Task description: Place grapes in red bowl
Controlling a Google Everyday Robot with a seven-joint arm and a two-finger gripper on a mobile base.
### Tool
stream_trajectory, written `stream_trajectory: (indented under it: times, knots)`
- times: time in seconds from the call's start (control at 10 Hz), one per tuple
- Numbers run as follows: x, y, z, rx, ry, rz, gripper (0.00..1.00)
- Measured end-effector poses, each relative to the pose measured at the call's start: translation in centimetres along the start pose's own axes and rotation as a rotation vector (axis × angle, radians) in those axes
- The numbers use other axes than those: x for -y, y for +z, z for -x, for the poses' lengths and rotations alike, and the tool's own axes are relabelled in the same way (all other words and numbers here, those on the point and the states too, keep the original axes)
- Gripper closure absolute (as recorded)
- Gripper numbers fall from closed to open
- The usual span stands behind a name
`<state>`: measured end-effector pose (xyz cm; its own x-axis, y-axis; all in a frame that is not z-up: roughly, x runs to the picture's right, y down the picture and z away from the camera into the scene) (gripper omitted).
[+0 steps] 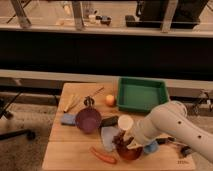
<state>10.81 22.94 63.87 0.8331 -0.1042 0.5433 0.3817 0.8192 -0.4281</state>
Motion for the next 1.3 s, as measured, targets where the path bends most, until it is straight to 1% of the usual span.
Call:
stream_trajectory:
  times: [0.1,0.2,0.7,1.0,1.1,1.3]
  knots:
    - [-0.1,0.0,0.0,0.0,-0.001,-0.001,0.24]
    - [-0.1,0.0,-0.1,0.0,-0.002,-0.001,0.2]
    - [-0.1,-0.1,-0.1,-0.001,-0.007,-0.005,0.2]
    - [0.0,-0.6,0.2,0.006,-0.01,-0.015,0.2]
    - [0.3,-1.3,0.4,0.017,-0.004,-0.022,0.2]
    - [1.2,-3.3,0.5,0.05,0.018,-0.038,0.2]
